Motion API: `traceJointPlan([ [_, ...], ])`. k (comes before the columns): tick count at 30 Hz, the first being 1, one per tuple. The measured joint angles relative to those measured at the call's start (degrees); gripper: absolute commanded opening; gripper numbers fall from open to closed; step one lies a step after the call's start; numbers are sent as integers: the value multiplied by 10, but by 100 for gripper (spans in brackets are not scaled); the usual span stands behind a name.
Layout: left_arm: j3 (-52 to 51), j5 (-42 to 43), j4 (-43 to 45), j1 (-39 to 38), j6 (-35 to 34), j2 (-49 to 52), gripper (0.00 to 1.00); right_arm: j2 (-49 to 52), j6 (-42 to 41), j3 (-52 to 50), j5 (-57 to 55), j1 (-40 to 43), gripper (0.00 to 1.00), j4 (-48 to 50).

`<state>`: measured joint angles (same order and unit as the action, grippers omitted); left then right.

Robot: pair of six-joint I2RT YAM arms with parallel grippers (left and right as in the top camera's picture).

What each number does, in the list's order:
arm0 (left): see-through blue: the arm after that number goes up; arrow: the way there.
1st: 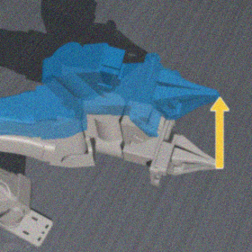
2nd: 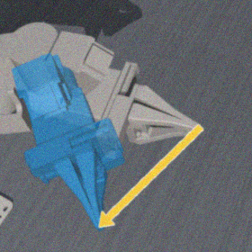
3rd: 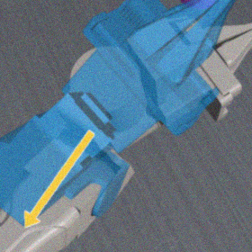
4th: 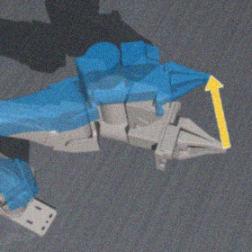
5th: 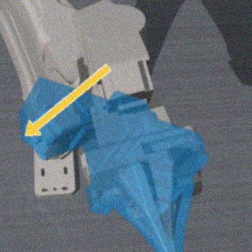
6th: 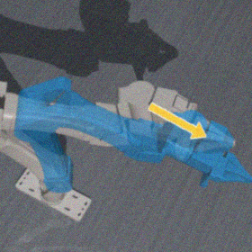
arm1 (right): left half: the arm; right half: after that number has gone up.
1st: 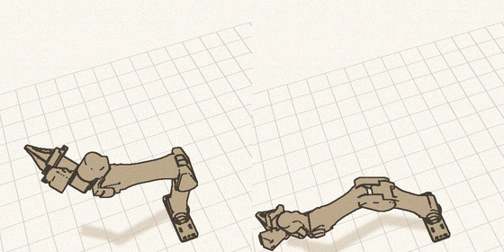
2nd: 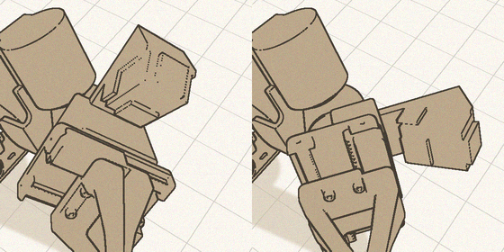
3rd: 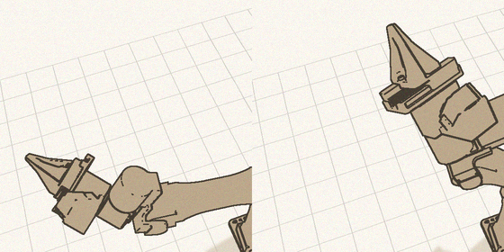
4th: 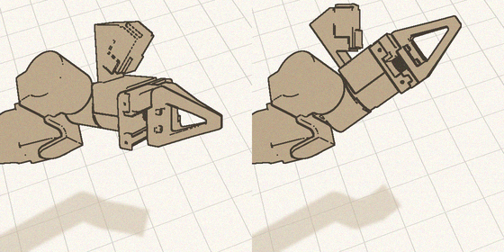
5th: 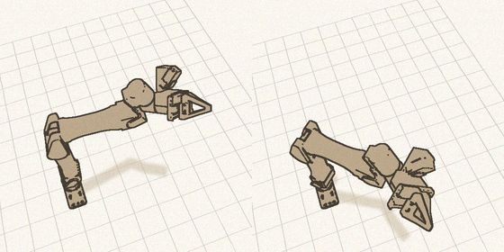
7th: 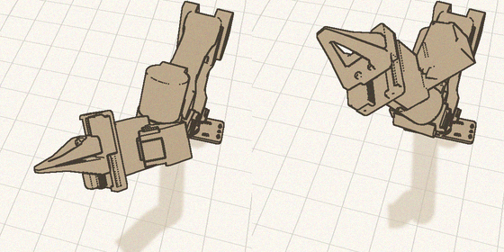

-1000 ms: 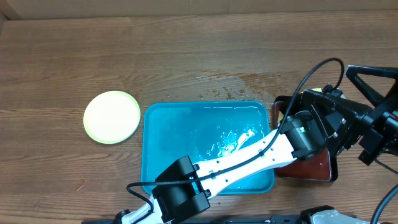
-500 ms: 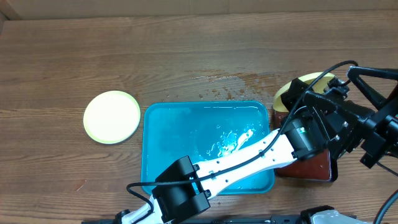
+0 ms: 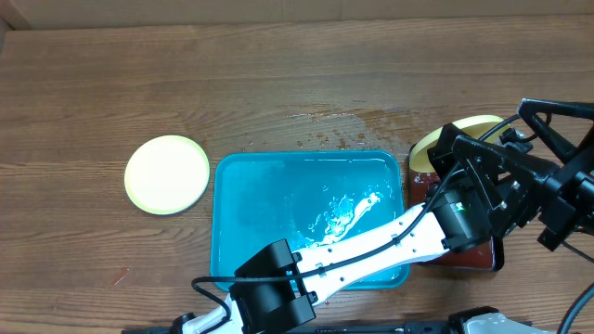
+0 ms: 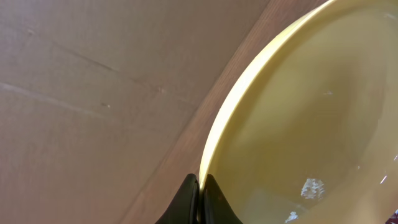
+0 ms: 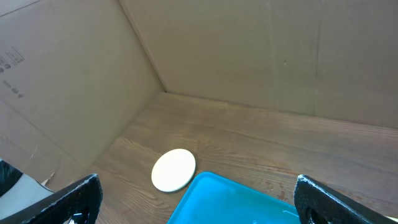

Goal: Clean dirty plates on tray and stack at the side
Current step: 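Hold the yellow plate over the dark tray to drain it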

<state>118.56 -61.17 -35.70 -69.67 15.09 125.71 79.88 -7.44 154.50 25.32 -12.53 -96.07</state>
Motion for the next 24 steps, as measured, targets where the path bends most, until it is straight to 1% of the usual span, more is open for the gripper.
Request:
traceJointPlan([
  [21,0,-6,-1,0,1,0,4,0,0,0,0,0,100,0],
  [24,1,3,-28,0,-16,0,4,0,0,0,0,0,100,0],
])
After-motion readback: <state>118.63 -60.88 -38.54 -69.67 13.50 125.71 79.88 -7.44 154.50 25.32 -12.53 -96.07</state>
